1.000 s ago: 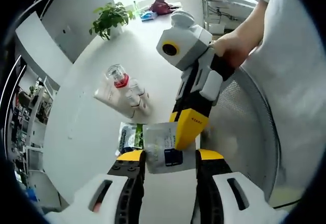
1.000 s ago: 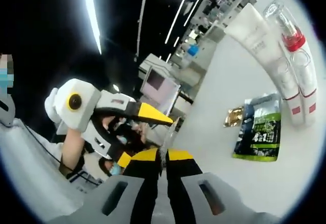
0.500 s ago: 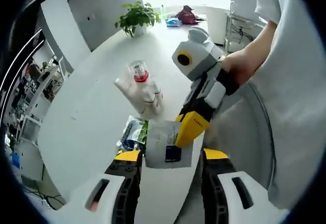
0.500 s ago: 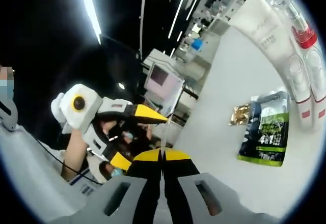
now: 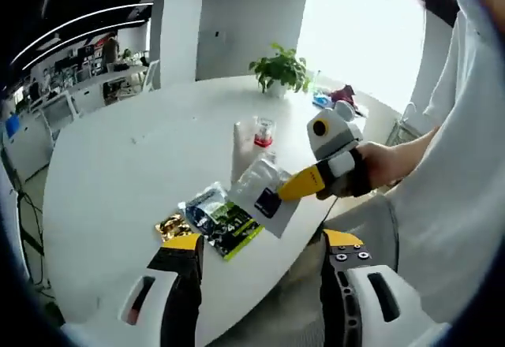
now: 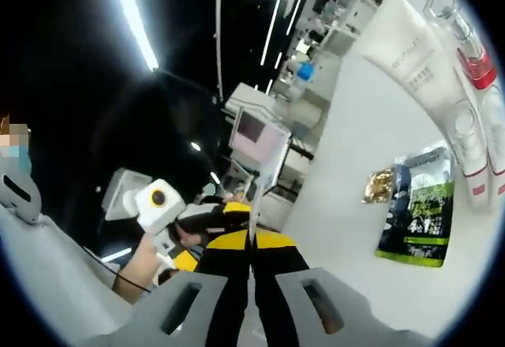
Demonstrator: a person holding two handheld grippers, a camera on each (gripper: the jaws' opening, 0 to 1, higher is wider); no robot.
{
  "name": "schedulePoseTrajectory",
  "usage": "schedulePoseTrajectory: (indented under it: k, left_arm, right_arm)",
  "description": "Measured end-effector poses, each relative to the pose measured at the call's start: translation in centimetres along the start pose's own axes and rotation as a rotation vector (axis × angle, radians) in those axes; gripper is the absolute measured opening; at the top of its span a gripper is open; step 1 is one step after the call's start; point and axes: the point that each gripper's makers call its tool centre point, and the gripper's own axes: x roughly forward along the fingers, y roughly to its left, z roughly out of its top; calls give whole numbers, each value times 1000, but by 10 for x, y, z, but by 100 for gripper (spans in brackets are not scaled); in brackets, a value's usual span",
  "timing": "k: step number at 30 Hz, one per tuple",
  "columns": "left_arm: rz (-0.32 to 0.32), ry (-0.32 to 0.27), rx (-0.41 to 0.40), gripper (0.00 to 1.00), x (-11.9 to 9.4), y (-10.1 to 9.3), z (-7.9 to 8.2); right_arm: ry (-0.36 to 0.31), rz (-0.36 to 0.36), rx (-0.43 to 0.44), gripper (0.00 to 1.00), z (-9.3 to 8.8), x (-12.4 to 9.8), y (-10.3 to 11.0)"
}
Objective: Arrange the skincare products in the storage area until every visible bottle or jar stands upright without overlapping.
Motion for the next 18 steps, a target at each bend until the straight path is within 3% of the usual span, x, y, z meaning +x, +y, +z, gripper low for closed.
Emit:
schedulePoseTrajectory:
  k: [6, 9, 16, 18]
  left_arm:
    - [-141, -193, -258, 59, -4, -18, 13]
    - [-196, -252, -372, 50, -7, -22, 13]
    - [-315, -276, -514, 34, -14, -31, 3]
    - [-323, -276, -515, 32, -16, -32, 1]
  right_arm:
    - [-33, 59, -6, 1, -1, 5, 18]
    - [-79, 78, 20, 1, 0, 6, 26]
    - [-116, 58, 26, 1, -9, 15, 34]
    - [-131, 56, 37, 1, -10, 20, 36]
